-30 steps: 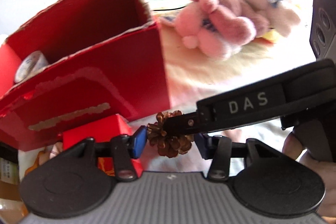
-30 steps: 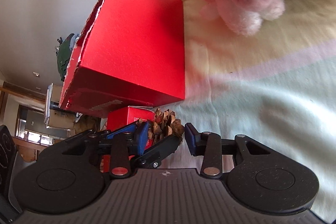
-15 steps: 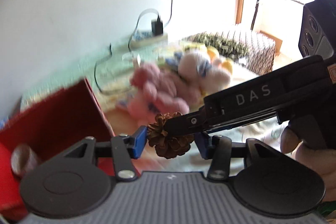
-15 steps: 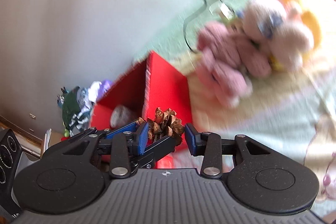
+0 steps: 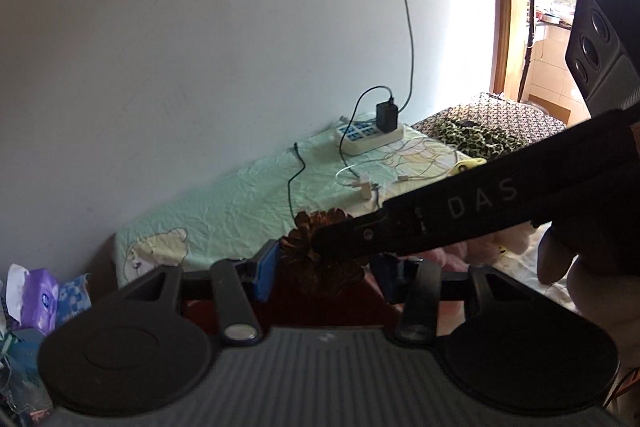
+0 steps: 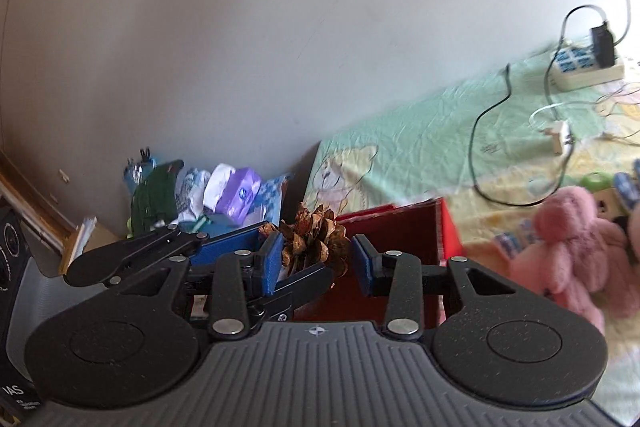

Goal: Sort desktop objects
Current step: 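Carry the pine cone into the red box and open the right gripper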

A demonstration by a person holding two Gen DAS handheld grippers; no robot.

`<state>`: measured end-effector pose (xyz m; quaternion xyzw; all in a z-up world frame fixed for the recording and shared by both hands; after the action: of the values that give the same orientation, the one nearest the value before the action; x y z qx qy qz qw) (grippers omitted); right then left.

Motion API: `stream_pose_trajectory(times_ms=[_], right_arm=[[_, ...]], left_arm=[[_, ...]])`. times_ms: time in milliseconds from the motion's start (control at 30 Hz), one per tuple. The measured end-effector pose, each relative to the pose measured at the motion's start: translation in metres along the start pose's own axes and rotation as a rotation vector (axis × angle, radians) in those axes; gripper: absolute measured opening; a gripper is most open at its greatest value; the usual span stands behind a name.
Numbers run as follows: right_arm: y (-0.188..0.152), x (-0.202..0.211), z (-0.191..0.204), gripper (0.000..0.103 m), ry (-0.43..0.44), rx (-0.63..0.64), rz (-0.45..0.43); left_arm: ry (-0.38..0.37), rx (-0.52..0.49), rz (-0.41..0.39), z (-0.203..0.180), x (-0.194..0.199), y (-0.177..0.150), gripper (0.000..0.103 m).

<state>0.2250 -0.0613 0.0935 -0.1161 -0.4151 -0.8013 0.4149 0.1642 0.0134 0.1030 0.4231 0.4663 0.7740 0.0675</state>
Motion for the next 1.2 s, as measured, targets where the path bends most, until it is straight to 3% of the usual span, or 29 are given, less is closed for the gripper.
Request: stream_pose_trajectory(times_ms=[433,700,933,1033,1200], right_arm=[[-0.073,-0.142,0.003,0.041,-0.052,-0.071,0.463],[-0.099,-0.179,0.002,0.041,-0.068,-0.084,0.618],[-0.116,-0.197,0.007,0.042,-0.073,-0.07,0.719],[-0.12,-0.201,0.006,0.043,-0.079,-0.072,0.753],[-0.119,-0.2,0.002,0.042,-0.013,-0.147,0.759]], left_arm=[[0.015,0.145,0.401,0.069,-0.063,-0.128,0.051],[-0.005,0.252,0.575,0.086,-0.079,-0.17,0.051],[0.009,0.278,0.67,0.088,-0.08,-0.189,0.054],[0.013,0.296,0.674,0.09,-0.076,-0.189,0.06],[0.013,0.321,0.656,0.091,-0.067,-0.183,0.061]])
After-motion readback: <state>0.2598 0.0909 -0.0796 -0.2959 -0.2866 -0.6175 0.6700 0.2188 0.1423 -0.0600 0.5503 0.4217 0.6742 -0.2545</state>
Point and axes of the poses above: each gripper's, at about its wrist camera, not at the fingertips, and x roughly against the way its jaws point, z to its left, y to its top, the point moved 8 cm from there along -x, roughly the way its jaws point, and after that the axes turned 7 degrees about -x, right-handed, at the moved point
